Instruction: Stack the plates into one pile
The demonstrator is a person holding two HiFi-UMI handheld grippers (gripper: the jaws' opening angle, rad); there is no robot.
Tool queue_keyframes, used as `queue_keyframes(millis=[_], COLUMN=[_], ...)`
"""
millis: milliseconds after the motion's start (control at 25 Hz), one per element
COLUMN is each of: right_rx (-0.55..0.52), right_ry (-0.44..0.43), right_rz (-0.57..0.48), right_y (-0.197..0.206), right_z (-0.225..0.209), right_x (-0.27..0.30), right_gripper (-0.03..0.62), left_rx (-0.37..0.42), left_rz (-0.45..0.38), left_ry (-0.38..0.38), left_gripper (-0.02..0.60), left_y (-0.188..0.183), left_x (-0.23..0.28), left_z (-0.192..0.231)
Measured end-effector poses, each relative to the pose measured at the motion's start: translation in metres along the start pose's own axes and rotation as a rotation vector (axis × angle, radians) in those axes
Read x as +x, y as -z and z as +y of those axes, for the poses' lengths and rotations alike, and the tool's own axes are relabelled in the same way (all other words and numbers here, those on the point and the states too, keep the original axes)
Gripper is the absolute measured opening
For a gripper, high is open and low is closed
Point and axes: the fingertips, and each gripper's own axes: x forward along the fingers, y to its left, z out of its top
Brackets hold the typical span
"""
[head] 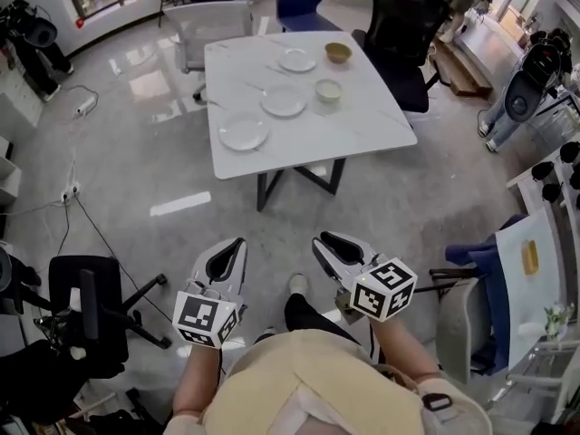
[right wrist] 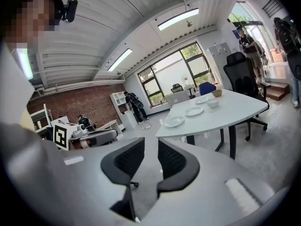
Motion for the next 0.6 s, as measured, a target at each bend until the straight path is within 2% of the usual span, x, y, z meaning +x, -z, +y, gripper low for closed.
queue_keyframes(millis=[400, 600], right_rx=[-0.019, 0.037], right_ry=[-0.062, -0.112], right_rz=[0.035, 0.068], right_y=[-0.043, -0.041], right_z=[-0.061, -0.085], right_x=[0.049, 0.068], right_gripper=[0.129, 0.150], left_rx=[-0.047, -0.025], left_rz=[0.001, 0.028], left_ry=[-0.098, -0.141], left_gripper=[-0.009, -0.009], left_y=[-0.016, -0.016], left_x=[0.069, 0.102], left_z=[0.035, 0.043])
